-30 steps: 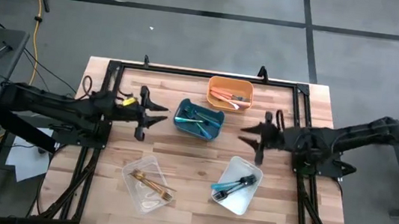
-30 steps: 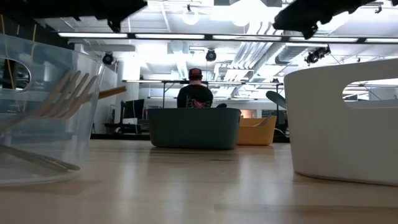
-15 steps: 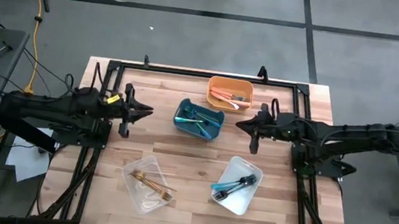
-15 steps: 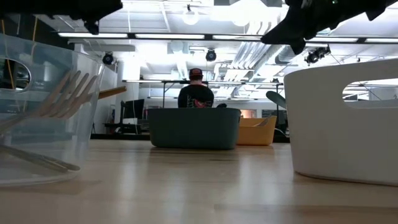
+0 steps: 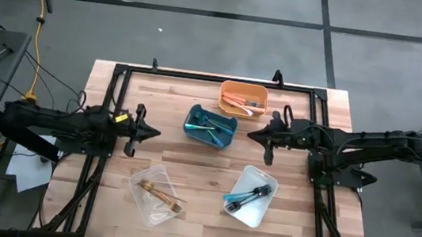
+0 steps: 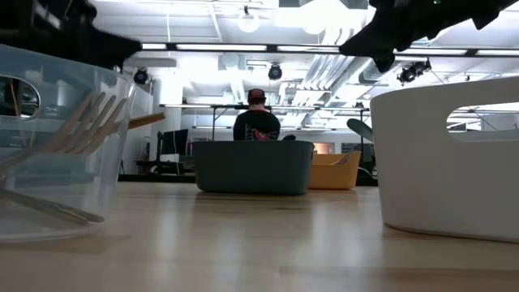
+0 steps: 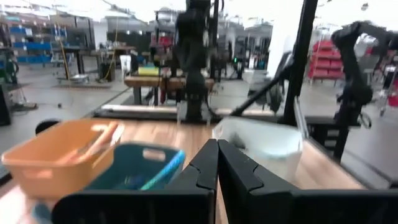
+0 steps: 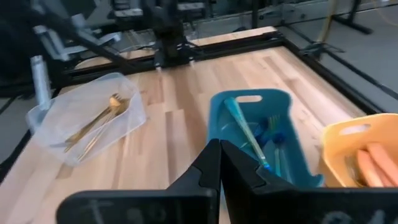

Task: Sort silverware by color (type)
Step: Return to Home Position

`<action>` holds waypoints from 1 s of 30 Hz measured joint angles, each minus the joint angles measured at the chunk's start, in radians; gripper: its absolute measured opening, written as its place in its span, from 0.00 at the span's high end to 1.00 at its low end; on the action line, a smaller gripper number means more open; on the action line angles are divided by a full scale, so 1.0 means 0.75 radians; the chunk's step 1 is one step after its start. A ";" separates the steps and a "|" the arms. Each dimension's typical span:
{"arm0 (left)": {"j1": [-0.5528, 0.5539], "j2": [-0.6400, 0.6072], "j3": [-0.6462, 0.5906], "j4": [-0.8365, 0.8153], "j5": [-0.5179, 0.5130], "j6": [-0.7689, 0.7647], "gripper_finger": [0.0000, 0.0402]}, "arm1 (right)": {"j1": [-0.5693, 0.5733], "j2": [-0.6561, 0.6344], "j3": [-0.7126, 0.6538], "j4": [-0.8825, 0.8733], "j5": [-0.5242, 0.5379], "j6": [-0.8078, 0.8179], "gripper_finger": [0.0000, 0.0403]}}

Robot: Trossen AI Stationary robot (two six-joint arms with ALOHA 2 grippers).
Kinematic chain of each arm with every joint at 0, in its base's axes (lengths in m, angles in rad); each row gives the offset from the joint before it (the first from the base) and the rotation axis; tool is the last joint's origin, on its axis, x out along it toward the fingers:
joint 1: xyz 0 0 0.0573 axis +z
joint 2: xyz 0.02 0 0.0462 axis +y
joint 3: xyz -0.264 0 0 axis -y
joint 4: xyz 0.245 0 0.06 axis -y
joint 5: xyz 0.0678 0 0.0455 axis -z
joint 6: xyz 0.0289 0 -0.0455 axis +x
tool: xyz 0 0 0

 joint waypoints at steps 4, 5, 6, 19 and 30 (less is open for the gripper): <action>0.001 -0.034 -0.061 -0.079 -0.003 0.006 1.00 | 0.000 -0.003 0.000 -0.038 -0.124 -0.063 1.00; 0.001 -0.042 -0.061 -0.113 -0.011 0.006 1.00 | 0.000 -0.004 0.000 -0.047 -0.148 -0.069 1.00; 0.001 -0.049 -0.061 -0.141 -0.014 0.007 1.00 | -0.004 -0.005 0.001 -0.054 -0.169 -0.070 1.00; 0.001 -0.061 -0.060 -0.161 -0.031 -0.087 1.00 | -0.340 -0.192 -0.105 -0.141 -0.508 -0.208 1.00; 0.001 -0.061 -0.060 -0.160 -0.031 -0.101 1.00 | -0.336 -0.666 -0.446 0.063 -0.483 -0.102 1.00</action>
